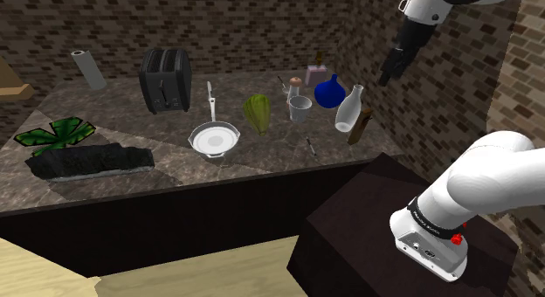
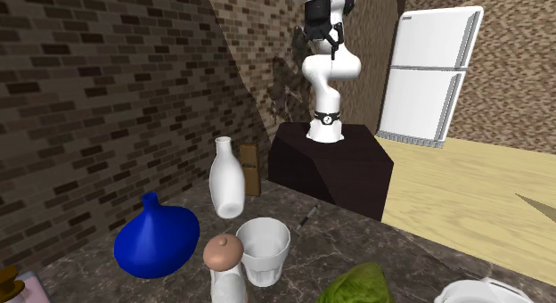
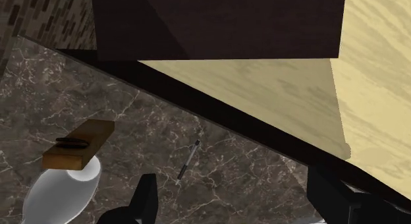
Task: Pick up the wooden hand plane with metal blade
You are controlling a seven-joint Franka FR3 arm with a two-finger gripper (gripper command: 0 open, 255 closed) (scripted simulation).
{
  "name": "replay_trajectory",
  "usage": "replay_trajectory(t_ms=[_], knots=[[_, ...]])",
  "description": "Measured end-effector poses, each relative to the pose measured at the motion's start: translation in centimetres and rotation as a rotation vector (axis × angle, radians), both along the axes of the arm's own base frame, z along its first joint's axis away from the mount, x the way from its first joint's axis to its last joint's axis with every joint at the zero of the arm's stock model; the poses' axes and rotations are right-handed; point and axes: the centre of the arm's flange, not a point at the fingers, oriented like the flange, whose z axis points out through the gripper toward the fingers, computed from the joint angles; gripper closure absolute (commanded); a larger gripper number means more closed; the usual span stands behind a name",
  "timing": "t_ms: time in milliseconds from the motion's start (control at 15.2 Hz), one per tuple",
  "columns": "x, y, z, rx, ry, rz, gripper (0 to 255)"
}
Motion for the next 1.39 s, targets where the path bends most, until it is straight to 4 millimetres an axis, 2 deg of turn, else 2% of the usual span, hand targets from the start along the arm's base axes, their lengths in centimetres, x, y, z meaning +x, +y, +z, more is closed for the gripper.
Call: replay_trajectory(t_ms=[1386], knots=[[5.3,-16.2,-21.5,-0.058,-0.015,0.023,0]])
